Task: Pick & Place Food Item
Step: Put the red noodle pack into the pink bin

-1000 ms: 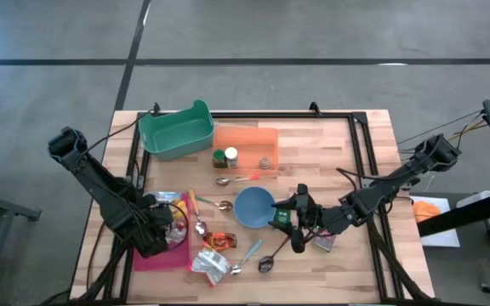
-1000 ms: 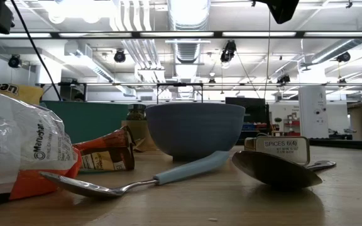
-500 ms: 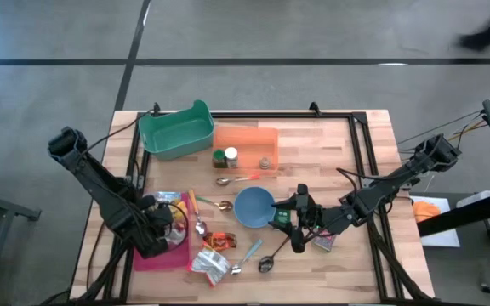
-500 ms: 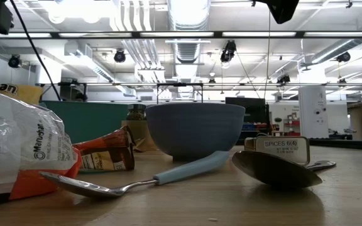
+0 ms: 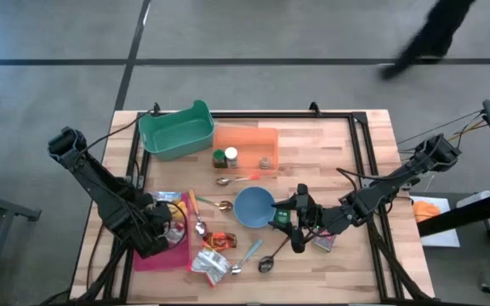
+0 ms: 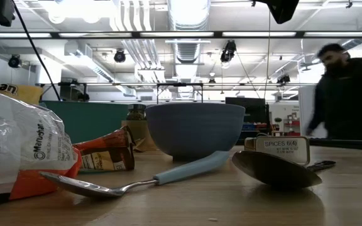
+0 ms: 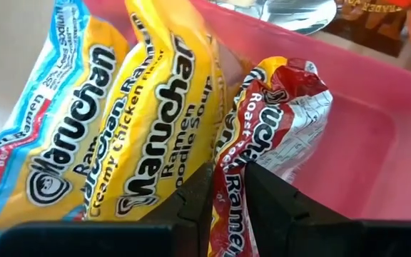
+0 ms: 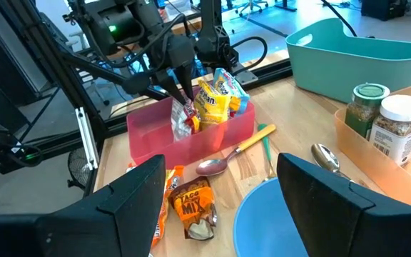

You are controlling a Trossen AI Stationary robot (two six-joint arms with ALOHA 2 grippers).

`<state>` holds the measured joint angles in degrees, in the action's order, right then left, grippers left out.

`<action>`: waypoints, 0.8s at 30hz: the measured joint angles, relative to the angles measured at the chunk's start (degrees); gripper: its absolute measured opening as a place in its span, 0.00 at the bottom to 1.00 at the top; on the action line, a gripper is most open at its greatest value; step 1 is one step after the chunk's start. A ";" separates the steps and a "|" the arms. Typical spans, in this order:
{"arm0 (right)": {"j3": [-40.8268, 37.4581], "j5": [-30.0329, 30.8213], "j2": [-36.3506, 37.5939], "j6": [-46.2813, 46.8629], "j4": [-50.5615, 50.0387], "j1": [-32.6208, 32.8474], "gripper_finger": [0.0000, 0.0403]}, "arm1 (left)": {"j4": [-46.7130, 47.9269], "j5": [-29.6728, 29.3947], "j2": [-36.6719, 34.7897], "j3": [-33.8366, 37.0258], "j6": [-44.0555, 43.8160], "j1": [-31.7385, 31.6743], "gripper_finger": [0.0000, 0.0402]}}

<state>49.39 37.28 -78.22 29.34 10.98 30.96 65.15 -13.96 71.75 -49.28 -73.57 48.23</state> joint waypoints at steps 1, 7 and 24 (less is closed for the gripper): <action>0.00 0.00 0.00 0.00 0.00 0.00 0.66 | 0.09 0.00 0.00 0.00 -0.18 0.00 0.20; -0.01 0.00 0.00 0.00 0.00 0.01 0.66 | 0.97 -1.61 0.04 0.00 0.29 0.01 0.20; 0.00 -0.02 0.02 0.00 0.00 0.02 0.66 | 1.61 -6.19 0.04 0.02 1.73 0.02 0.20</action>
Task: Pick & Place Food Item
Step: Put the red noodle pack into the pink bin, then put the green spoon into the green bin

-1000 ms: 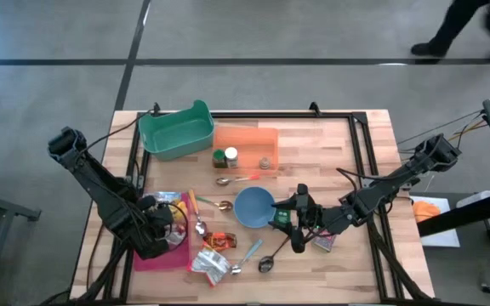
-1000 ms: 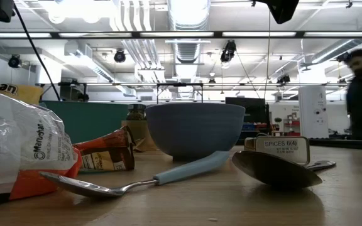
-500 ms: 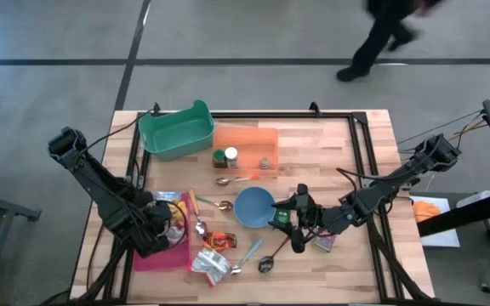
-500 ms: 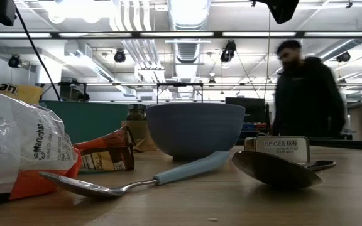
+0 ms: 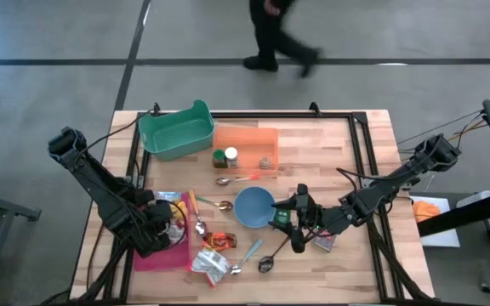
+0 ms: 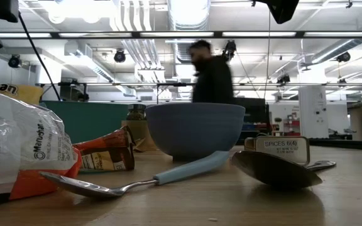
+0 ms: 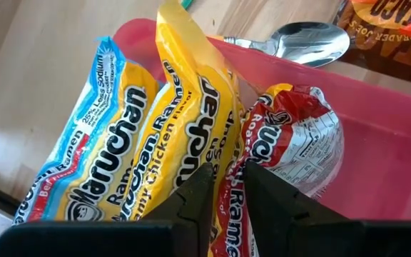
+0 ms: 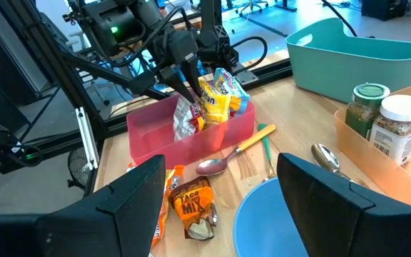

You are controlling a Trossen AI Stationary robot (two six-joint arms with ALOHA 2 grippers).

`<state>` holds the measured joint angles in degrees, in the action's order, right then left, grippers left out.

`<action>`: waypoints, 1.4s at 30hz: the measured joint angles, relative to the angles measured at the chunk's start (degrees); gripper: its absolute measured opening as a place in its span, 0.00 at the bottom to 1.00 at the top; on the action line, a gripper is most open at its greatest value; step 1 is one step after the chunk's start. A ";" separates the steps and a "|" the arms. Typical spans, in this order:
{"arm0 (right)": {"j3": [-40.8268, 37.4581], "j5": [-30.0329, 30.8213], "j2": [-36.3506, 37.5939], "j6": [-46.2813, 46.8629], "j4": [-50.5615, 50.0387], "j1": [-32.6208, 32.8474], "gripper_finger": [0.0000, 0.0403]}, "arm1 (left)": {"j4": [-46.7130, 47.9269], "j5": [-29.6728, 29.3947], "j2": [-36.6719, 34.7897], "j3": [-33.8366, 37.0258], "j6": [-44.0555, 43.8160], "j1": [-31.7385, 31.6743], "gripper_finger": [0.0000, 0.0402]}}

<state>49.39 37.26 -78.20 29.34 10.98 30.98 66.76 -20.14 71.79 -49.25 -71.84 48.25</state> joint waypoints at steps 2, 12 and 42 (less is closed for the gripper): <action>0.00 -0.01 -0.02 0.00 -0.02 -0.01 0.66 | 0.14 0.00 0.00 0.00 0.02 0.00 0.20; 0.00 -0.28 -0.02 -0.01 -0.04 -0.01 0.66 | 6.44 0.00 0.00 -5.47 0.02 0.02 0.20; 0.00 -6.14 0.08 -2.98 0.11 0.00 0.66 | -36.60 12.57 0.11 1.08 58.51 -34.73 0.48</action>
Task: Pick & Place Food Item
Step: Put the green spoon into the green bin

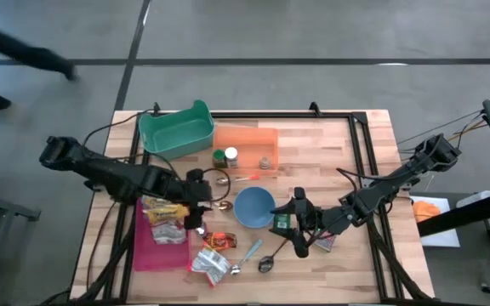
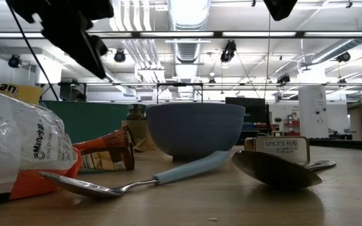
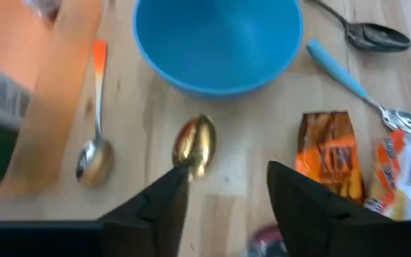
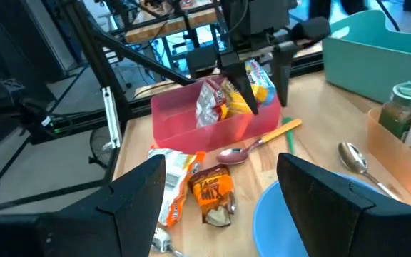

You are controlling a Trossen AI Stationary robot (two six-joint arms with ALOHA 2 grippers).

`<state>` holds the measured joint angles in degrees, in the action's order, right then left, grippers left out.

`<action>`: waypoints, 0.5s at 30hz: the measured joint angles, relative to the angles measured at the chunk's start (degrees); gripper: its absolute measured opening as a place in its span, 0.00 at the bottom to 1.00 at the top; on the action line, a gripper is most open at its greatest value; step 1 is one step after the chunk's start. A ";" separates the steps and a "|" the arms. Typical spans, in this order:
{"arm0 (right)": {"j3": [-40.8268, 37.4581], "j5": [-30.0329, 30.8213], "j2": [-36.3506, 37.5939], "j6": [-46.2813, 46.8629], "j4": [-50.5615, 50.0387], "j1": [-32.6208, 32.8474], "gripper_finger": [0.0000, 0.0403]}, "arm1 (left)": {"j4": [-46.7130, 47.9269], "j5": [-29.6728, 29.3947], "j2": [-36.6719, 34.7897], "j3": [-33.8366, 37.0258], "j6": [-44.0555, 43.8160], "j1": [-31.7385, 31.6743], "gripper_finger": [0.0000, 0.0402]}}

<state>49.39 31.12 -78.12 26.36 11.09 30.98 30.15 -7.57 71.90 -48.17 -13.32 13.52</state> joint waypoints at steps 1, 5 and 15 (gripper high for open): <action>0.00 0.02 0.06 -0.04 0.00 0.00 0.66 | -1.12 0.21 0.00 0.65 1.22 -0.38 0.51; 0.00 0.05 0.40 -0.75 -0.16 -0.04 0.66 | -2.08 0.58 0.00 3.06 5.07 -0.87 0.57; -2.29 0.39 4.20 -5.79 -1.49 -2.26 0.66 | -1.97 0.44 7.56 2.31 6.20 -2.14 0.58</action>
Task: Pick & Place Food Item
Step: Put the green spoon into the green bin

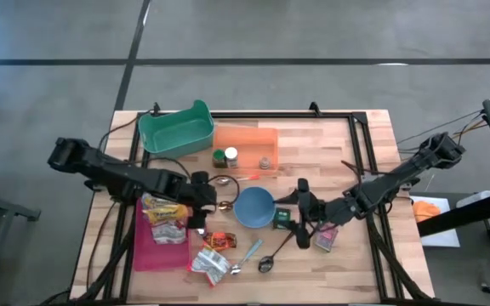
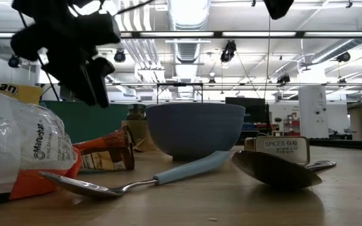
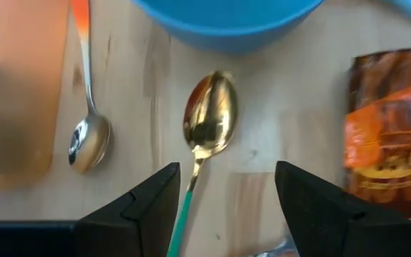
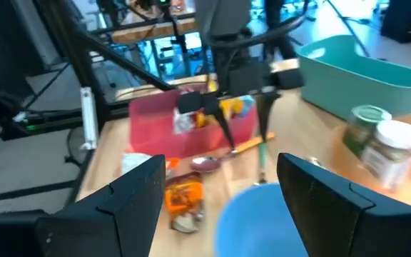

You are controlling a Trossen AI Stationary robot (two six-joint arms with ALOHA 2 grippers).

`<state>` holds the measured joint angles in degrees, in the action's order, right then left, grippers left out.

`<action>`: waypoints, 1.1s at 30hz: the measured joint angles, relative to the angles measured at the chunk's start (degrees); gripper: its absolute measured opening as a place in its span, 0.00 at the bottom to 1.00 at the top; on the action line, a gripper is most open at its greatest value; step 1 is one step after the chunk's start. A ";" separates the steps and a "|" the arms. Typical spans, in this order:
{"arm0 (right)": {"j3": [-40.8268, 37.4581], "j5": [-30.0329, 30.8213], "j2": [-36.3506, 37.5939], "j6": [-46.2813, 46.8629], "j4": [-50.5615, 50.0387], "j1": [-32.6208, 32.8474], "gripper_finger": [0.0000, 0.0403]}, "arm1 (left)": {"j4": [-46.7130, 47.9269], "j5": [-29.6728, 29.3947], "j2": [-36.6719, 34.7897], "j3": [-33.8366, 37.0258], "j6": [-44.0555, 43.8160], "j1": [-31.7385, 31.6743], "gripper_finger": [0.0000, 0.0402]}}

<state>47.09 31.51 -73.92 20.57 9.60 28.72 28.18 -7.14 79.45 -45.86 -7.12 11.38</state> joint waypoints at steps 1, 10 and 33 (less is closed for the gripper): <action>-1.09 0.11 0.80 0.12 -0.07 -0.34 0.66 | 0.07 0.20 0.98 -0.12 0.41 -0.43 0.58; -11.82 -0.41 9.42 1.97 4.49 -1.92 0.66 | 0.56 1.14 4.11 -0.24 4.15 -2.70 0.58; -14.49 -0.50 11.61 1.99 6.19 -2.00 0.66 | 2.78 2.42 17.12 -3.79 10.13 -4.94 0.46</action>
<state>32.60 31.00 -62.30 22.56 15.79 26.72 30.96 -4.72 96.57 -49.65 3.01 6.44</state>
